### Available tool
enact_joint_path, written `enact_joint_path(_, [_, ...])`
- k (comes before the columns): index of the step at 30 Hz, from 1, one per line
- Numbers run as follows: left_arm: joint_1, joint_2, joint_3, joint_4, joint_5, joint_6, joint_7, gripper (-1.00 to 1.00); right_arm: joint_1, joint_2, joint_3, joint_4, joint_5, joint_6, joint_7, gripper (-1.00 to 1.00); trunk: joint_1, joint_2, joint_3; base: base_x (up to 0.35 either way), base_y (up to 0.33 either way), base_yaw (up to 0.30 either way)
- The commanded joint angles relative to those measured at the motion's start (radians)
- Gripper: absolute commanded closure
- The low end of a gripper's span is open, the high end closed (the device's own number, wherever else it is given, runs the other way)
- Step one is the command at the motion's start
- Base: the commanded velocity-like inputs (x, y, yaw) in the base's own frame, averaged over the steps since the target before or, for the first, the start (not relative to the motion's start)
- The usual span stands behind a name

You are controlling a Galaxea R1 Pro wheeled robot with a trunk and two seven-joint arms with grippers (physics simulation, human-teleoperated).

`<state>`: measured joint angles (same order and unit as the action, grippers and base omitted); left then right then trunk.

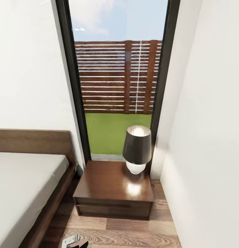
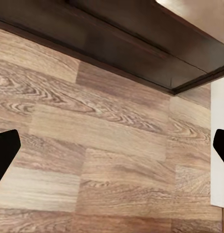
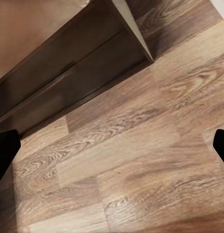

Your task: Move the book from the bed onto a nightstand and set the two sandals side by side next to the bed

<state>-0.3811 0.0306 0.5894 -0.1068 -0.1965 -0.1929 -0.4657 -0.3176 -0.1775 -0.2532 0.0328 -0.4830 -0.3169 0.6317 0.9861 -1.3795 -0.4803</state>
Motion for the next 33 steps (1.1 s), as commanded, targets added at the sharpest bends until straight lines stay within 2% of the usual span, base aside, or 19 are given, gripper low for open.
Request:
enact_joint_path(1, [-0.001, 0.0, 0.009, 0.001, -0.011, -0.005, -0.003, -1.0, -0.001, 0.0, -0.008, 0.004, 0.003, -0.004, 0.005, -1.0, 0.001, -0.001, -0.001, 0.323, 0.0, 0.0])
enact_joint_path(8, [-0.001, 0.0, 0.008, 0.001, -0.011, -0.005, -0.003, -1.0, -0.001, 0.0, -0.008, 0.004, 0.003, -0.004, 0.005, -1.0, 0.001, -0.001, -0.001, 0.323, 0.0, 0.027])
enact_joint_path(14, [-0.001, 0.0, 0.008, 0.001, -0.011, -0.005, -0.003, -1.0, -0.001, 0.0, -0.008, 0.004, 0.003, -0.004, 0.005, -1.0, 0.001, -0.001, -0.001, 0.265, 0.0, 0.21])
enact_joint_path(33, [-0.001, 0.0, 0.008, 0.002, -0.011, -0.005, -0.004, -1.0, -0.001, 0.0, -0.008, 0.004, 0.003, -0.004, 0.005, -1.0, 0.001, -0.001, -0.001, 0.018, 0.0, 0.286])
